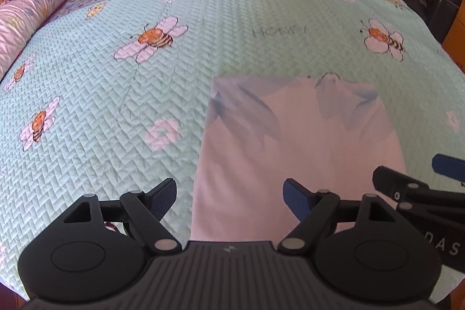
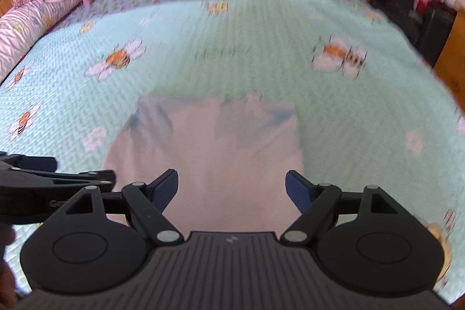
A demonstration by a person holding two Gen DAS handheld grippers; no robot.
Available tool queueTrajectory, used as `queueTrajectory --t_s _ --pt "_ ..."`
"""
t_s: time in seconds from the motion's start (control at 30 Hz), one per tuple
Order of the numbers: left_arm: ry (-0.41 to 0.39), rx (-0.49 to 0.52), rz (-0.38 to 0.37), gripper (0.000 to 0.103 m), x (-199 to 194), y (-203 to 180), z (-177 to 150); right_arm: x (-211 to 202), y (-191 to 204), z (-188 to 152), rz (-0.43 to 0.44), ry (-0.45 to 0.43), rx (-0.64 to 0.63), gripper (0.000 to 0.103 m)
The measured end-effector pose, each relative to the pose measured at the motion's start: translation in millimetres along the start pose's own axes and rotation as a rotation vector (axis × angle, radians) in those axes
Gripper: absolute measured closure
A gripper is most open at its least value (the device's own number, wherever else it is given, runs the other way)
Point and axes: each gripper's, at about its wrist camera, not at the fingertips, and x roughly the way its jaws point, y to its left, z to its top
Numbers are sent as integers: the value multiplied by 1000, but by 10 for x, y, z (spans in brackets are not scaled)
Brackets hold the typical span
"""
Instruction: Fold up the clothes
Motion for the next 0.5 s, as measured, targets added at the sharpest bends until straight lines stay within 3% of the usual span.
queueTrajectory --t_s 0.2,0.33,0.5 --pt "23 -4 -3 20 17 10 -95 30 0 -161 3 55 28 21" --pt "138 -23 -20 20 80 37 -115 84 51 -166 1 198 19 21" --pt "269 -62 -39 20 172 102 -176 127 128 -199 -10 289 7 21"
